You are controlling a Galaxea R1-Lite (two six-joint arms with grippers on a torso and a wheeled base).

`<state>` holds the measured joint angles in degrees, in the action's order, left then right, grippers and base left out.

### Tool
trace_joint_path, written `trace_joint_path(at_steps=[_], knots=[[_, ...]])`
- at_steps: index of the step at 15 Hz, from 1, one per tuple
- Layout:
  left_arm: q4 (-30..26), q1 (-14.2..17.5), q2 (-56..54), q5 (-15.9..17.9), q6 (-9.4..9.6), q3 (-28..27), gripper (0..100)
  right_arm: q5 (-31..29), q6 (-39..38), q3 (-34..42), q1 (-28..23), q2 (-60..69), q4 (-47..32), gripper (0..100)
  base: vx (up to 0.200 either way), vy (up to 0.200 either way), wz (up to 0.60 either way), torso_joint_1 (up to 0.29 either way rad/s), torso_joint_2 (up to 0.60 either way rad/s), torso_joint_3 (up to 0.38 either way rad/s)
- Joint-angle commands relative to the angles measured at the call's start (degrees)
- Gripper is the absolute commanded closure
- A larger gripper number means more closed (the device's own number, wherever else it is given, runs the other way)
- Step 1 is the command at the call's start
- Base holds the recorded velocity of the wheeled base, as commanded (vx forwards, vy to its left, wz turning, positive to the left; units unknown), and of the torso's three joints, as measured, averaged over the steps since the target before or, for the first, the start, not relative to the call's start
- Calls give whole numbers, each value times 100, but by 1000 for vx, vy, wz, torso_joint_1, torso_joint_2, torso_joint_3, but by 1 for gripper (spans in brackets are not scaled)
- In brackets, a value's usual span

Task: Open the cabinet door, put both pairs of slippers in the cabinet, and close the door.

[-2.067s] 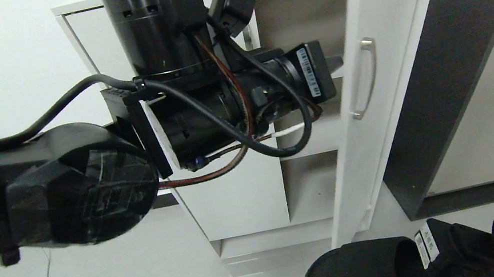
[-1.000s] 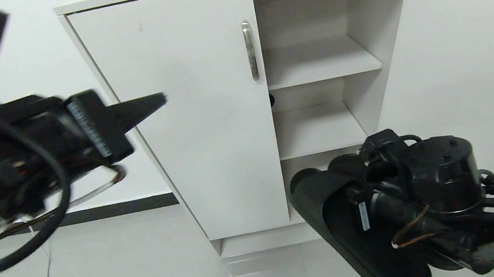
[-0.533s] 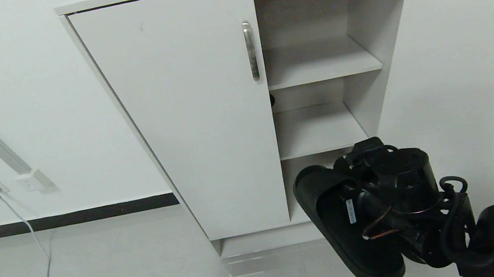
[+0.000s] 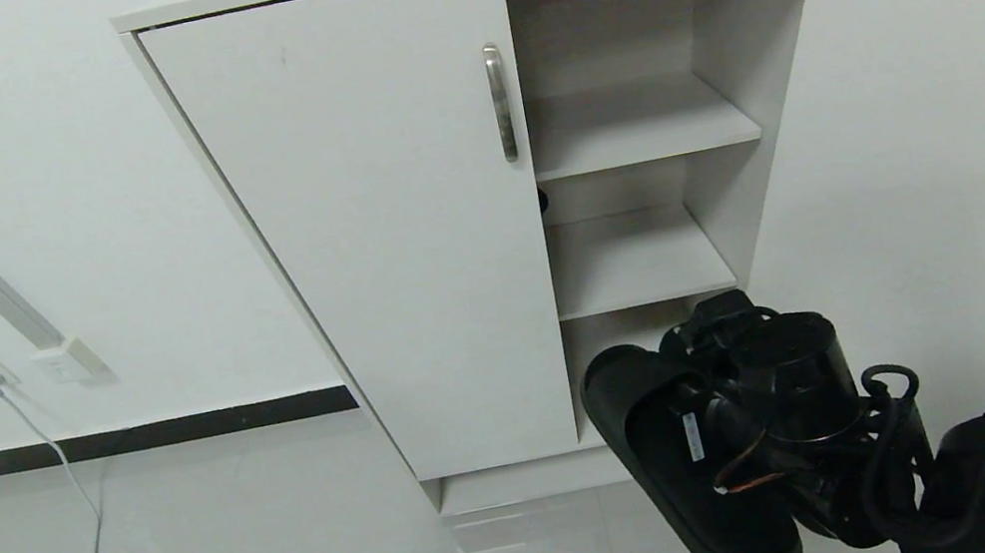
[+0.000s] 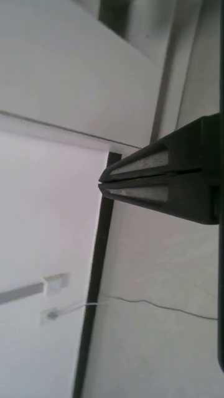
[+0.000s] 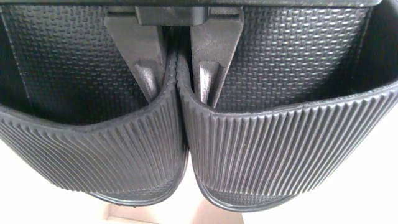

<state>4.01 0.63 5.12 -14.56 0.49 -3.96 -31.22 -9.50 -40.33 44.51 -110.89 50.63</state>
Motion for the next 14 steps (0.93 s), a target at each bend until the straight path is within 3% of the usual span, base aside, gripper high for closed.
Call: trace_joint_path(at_steps=[1,2,4,6,10,12,14], knots=[[-41,-63,-512,260,303,396,100,2,0,16,40,14,0,100,0,0,0,0,0,0],[-93,-63,-512,375,312,396,100,2,0,42,58,14,0,100,0,0,0,0,0,0],[-120,-63,-512,1042,329,396,100,2,0,51,111,-3,44,100,0,0,0,0,0,0],[-515,-63,-512,1640,338,379,100,2,9,42,111,-74,193,100,0,0,0,0,0,0],[-410,-63,-512,1737,206,396,100,-174,132,-379,146,-531,334,100,0,0,0,0,0,0],[-410,-63,-512,1737,197,396,100,-1141,62,-1012,172,-1005,325,100,0,0,0,0,0,0],[-410,-63,-512,1728,197,396,100,-1360,-61,-1241,172,-1172,316,100,0,0,0,0,0,0]])
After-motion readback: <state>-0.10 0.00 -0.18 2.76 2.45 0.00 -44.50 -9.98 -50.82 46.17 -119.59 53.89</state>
